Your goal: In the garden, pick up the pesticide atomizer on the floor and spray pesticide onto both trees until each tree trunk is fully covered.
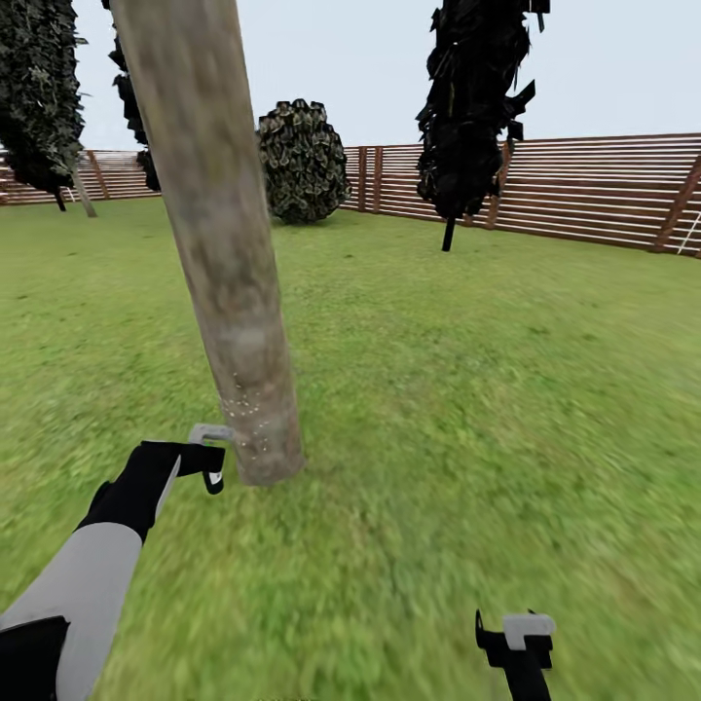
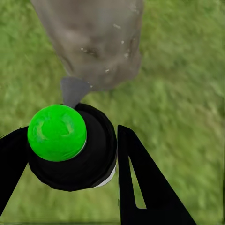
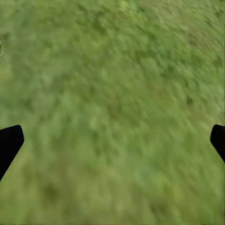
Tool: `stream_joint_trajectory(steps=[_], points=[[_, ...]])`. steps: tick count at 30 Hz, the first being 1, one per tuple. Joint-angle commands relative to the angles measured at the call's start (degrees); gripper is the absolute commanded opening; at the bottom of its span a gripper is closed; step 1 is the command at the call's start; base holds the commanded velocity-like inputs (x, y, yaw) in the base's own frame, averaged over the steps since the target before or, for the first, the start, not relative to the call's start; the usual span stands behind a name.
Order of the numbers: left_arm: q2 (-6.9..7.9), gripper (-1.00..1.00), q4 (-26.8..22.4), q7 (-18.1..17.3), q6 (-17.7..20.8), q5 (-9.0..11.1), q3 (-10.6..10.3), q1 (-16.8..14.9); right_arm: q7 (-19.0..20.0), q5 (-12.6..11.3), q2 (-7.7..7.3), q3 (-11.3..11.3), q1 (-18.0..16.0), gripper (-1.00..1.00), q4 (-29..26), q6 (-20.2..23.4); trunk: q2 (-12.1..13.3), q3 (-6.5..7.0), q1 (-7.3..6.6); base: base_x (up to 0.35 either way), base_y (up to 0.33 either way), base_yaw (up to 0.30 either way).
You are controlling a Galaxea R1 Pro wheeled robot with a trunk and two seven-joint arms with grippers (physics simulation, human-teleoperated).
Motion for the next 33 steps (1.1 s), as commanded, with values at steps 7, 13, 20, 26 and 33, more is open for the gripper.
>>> stream_joint_trajectory(steps=[7,13,20,26,33], points=[[-0.37,-1.00,-0.64,-0.40,0.24,-0.58,0.51,-0.05,-0.41,0.57,0.00,-0.29,-0.03,1.00,0.07,-0.10,-0.02,-0.05,-0.01,0.026,-0.274,0.225],[-0.38,-1.00,-2.23,0.03,0.40,-0.49,0.64,-0.14,-0.62,0.52,0.00,-0.29,-0.03,1.00,0.05,-0.11,-0.02,-0.05,-0.01,0.087,-0.274,0.008],[0.30,-1.00,-0.56,0.85,-0.08,-0.74,5.54,3.00,-0.50,0.52,0.00,-0.29,-0.03,1.00,0.06,-0.09,-0.02,-0.05,-0.01,0.031,-0.274,0.000],[0.13,-1.00,0.14,4.78,-2.90,-0.66,6.25,5.87,-0.49,0.53,0.00,-0.29,-0.03,1.00,0.07,-0.07,-0.02,-0.05,-0.01,0.006,-0.274,0.093],[-0.38,-1.00,0.12,7.97,-3.02,-0.66,6.46,6.10,-0.40,0.55,0.00,-0.29,-0.03,1.00,0.05,-0.08,-0.02,-0.05,-0.01,0.141,-0.258,0.268]])
